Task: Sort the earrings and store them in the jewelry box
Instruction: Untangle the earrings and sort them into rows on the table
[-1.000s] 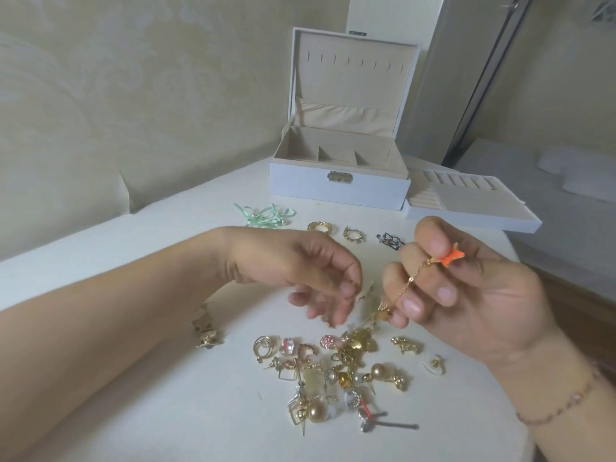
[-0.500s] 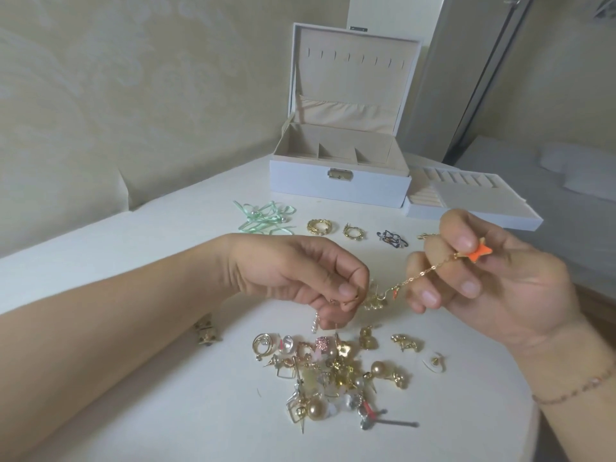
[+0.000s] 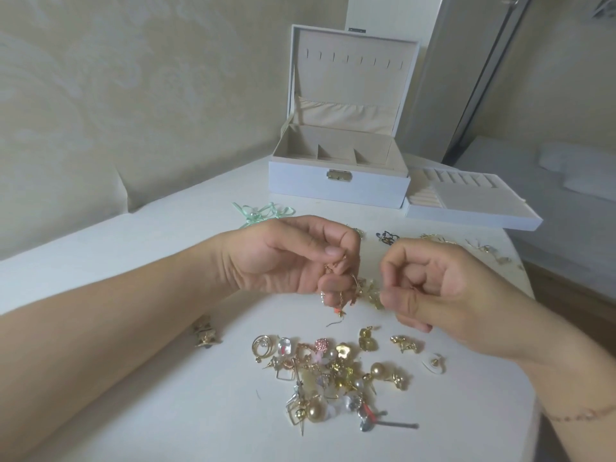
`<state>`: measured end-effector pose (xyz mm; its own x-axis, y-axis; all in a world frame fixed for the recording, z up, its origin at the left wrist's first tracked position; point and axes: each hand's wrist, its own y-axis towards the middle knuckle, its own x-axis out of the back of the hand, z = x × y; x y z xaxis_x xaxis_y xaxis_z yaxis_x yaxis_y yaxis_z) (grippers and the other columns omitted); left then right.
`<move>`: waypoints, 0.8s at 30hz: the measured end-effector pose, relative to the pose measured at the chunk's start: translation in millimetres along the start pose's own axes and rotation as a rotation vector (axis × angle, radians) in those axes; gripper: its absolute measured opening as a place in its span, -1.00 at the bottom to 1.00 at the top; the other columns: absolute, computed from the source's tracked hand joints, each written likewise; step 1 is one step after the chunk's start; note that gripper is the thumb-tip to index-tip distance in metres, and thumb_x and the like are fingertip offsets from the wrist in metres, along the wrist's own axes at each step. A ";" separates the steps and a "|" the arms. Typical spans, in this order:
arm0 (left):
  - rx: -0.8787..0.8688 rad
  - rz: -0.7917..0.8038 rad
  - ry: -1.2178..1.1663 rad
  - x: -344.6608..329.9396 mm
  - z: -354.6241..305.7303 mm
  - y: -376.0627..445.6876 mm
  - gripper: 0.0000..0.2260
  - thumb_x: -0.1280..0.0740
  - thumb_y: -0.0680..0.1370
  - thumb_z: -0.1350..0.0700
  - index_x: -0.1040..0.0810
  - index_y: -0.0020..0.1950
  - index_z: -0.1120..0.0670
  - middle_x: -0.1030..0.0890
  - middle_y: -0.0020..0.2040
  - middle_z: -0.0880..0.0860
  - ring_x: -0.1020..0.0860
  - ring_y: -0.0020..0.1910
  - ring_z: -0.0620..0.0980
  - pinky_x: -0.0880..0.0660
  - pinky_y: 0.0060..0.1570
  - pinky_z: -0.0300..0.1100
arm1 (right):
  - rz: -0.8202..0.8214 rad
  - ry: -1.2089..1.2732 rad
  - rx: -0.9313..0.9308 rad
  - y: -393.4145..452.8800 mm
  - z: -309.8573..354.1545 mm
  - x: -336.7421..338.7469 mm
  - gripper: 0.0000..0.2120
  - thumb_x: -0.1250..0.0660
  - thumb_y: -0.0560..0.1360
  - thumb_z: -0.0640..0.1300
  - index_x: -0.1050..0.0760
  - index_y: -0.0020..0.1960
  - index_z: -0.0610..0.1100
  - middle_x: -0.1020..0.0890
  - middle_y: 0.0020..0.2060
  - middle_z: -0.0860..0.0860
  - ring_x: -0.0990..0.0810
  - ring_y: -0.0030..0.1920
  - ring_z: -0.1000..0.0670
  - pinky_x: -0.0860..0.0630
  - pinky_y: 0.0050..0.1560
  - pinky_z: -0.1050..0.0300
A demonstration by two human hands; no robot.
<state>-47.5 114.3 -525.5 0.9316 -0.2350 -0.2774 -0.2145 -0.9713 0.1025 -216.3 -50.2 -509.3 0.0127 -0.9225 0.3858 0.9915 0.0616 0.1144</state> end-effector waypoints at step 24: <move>-0.038 -0.049 -0.041 2.9 1.4 1.6 -0.87 -0.38 0.52 0.16 -0.51 -0.13 0.21 -0.44 -0.29 0.11 -0.52 -0.25 0.08 -0.41 -0.07 -0.04 | -0.227 -0.080 0.096 -1.9 4.5 -12.0 -0.75 -0.45 0.29 0.18 -0.69 -0.16 0.04 -0.54 -0.35 -0.35 -0.41 -0.40 -0.24 -0.36 -0.31 0.12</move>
<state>-45.6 112.1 -527.6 0.9276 -0.1892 -0.3222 -0.1570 -0.9798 0.1235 -218.9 -37.5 -510.1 -0.2232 -0.8837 0.4113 0.9509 -0.1046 0.2913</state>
